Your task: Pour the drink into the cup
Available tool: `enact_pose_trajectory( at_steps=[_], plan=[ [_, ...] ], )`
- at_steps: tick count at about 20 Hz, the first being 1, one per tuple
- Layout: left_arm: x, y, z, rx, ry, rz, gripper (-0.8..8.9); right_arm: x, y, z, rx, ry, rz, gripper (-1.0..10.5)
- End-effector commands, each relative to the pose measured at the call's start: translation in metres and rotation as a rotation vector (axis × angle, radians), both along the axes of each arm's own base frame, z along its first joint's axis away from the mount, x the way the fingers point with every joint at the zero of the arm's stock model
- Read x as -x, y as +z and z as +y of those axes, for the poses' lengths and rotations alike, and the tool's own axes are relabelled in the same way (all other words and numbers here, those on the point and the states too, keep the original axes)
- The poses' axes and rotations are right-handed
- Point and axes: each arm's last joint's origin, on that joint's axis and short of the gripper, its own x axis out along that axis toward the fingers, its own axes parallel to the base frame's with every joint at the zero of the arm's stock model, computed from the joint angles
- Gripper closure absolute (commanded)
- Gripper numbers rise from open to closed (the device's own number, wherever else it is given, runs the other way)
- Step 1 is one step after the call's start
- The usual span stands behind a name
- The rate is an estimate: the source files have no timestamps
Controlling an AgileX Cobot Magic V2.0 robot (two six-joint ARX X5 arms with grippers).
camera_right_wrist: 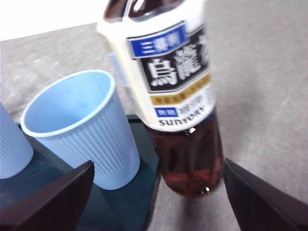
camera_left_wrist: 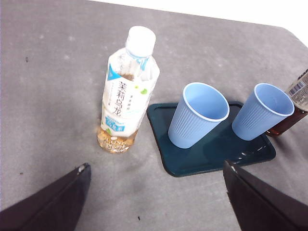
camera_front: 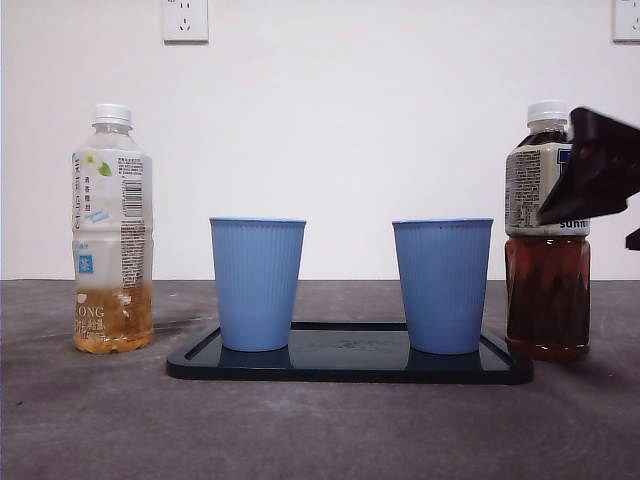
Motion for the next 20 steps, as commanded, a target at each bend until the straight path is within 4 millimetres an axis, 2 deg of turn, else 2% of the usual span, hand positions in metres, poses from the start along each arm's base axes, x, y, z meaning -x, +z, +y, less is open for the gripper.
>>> enact_pose_trajectory(
  at_steps=[1, 20],
  plan=[
    [0.0, 0.006, 0.0, -0.006, -0.015, -0.03, 3.72, -0.005, -0.007, 0.003, 0.054, 0.013, -0.001, 5.2],
    [0.0, 0.006, 0.0, -0.005, -0.014, -0.03, 3.72, -0.047, -0.039, 0.005, 0.08, -0.059, -0.094, 5.2]
  ],
)
